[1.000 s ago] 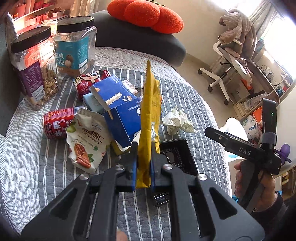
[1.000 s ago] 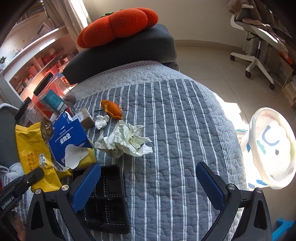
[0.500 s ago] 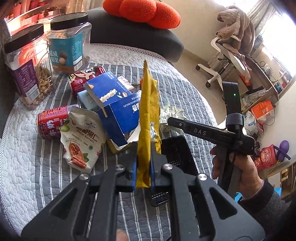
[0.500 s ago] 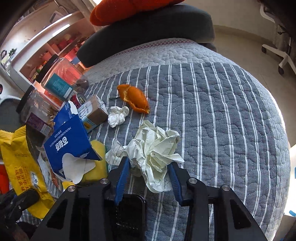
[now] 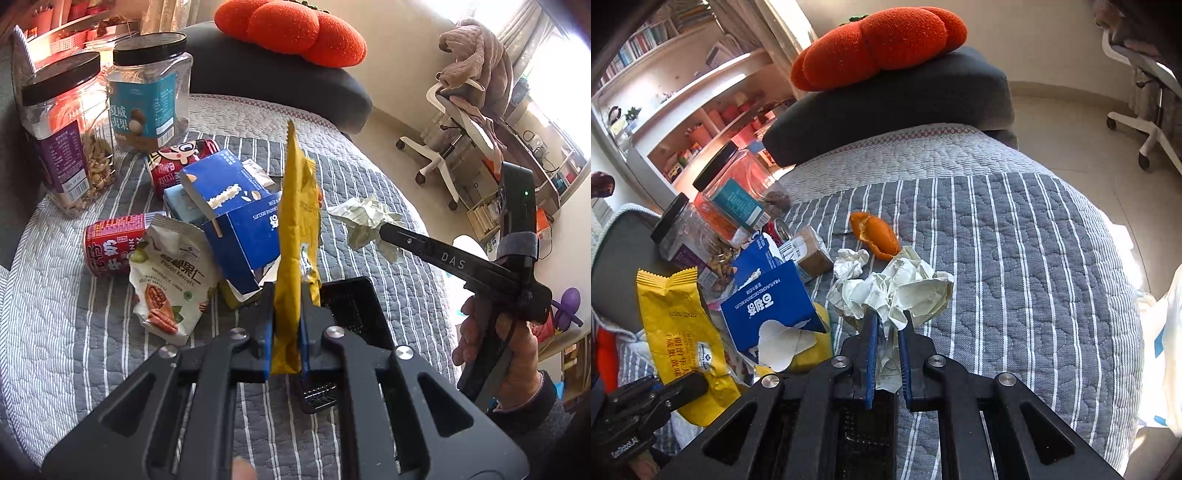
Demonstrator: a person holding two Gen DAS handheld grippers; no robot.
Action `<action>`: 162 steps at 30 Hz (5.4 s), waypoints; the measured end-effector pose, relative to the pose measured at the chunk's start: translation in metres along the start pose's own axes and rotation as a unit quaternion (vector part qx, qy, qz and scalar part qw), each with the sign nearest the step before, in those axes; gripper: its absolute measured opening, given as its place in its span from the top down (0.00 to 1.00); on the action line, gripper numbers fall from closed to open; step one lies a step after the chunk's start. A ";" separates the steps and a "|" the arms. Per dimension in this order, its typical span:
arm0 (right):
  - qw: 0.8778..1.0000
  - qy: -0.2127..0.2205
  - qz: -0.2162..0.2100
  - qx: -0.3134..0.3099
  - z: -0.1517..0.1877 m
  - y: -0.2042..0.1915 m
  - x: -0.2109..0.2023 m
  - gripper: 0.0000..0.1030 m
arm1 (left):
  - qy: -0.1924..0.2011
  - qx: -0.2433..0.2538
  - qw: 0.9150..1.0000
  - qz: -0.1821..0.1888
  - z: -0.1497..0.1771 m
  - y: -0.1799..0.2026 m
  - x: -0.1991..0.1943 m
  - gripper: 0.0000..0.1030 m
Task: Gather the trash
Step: 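Grasp the crumpled white tissue with the right gripper and lift it, then carry tissue and wrapper to the white bucket and open both grippers, then move both grippers back over the quilt toward the blue biscuit box, then grasp the blue biscuit box with the right gripper while the left gripper grasps a small wrapper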
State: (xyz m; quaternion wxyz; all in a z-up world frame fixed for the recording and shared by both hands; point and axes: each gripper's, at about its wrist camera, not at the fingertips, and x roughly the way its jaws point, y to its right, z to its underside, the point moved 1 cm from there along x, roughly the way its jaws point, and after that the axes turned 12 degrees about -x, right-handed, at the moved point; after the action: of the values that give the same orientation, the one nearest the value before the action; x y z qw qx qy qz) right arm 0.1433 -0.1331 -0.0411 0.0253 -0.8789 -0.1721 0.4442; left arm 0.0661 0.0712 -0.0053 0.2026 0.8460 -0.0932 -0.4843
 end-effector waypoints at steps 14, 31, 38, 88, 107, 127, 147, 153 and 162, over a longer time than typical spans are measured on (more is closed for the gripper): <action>0.993 0.088 0.072 0.023 0.014 0.049 -0.102 0.89 | 0.002 0.017 1.000 -0.001 0.013 0.021 0.004 0.88; 0.955 0.054 0.252 0.149 0.053 0.176 -0.156 0.84 | 0.001 0.055 0.998 0.021 0.024 0.086 0.014 0.88; 0.942 0.080 0.273 0.178 0.065 0.193 -0.191 0.24 | -0.006 0.095 0.995 0.044 0.022 0.143 0.026 0.88; 0.896 0.129 0.382 0.184 0.076 0.210 -0.270 0.00 | 0.091 0.168 0.980 -0.063 0.029 0.254 0.049 0.06; 0.949 0.086 0.303 -0.013 0.016 0.053 -0.147 0.00 | 0.105 0.067 0.973 -0.193 -0.006 0.082 0.015 0.05; 0.988 0.047 0.132 -0.071 -0.011 -0.024 -0.067 0.00 | -0.022 -0.145 0.981 -0.127 -0.018 -0.095 0.025 0.10; 0.981 -0.022 -0.173 0.086 -0.015 -0.009 0.033 0.00 | -0.027 -0.116 0.993 -0.006 -0.025 -0.060 0.015 0.94; 0.974 -0.019 -0.203 0.094 -0.020 -0.016 0.042 0.00 | 0.033 -0.097 0.995 0.015 -0.033 -0.051 -0.022 0.94; 0.976 -0.046 -0.204 0.055 -0.022 -0.047 0.047 0.00 | 0.094 -0.109 0.989 0.040 -0.051 -0.066 -0.058 0.94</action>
State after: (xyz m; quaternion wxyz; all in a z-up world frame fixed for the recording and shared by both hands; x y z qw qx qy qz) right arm 0.1732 -0.0710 -0.0541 0.1557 -0.8015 -0.3237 0.4781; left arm 0.0772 0.1643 0.0338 0.3209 0.8562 -0.0539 -0.4013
